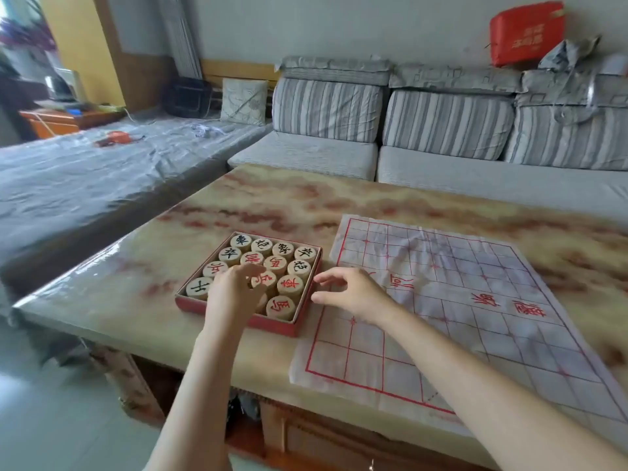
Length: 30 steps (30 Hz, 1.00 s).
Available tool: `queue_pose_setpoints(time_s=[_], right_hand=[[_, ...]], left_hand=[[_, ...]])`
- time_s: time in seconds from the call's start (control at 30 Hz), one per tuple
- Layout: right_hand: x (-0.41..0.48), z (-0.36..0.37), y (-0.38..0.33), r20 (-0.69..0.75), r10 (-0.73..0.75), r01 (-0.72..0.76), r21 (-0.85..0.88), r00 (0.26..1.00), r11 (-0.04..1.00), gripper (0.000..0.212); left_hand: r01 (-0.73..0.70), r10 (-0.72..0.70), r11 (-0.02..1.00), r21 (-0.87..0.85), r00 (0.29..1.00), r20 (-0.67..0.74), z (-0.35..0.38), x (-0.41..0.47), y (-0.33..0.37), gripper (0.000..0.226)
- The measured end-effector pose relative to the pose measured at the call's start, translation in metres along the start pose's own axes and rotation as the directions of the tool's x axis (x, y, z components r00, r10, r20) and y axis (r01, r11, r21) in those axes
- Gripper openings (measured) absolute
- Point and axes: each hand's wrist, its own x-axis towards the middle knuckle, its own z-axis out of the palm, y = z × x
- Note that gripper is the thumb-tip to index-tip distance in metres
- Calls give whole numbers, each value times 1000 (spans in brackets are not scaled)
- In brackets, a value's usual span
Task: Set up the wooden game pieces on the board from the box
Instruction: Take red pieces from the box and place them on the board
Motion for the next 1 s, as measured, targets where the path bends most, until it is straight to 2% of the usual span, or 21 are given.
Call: queue_pose_setpoints(time_s=[0.07,0.2,0.33,0.53,0.73,0.8,0.9,1.0], right_hand=[[4,14,-4,1,-17,17,-67,1000,998,38],[5,35,-16,-16,-37,34,-168,999,985,45],[8,46,-24,-68,-74,40,-404,995,914,53],[11,57,-29,-80,-14,-27,-483,997,875,53],[14,60,-27,-87,46,-74,-348,995,935,44],[14,65,-24,-114,43,-69,-231,992,971,41],[13,69,-23,-193,-23,15,-45,981,999,28],[9,50,-25,-224,-45,86,176,974,981,20]], left_hand=[[9,-9,1000,2,1000,-15,-6,-1,-4,35],[2,-2,1000,-3,999,43,-10,-1,-19,38],[17,-16,1000,-6,997,81,-14,2,-24,32],[-27,12,997,72,979,202,-20,8,-27,35],[-68,31,988,137,966,257,-21,10,-32,45],[-64,44,995,80,971,234,-21,9,-32,46],[-99,95,995,10,978,183,-21,8,-28,43],[-102,103,995,-17,981,164,-22,7,-22,35]])
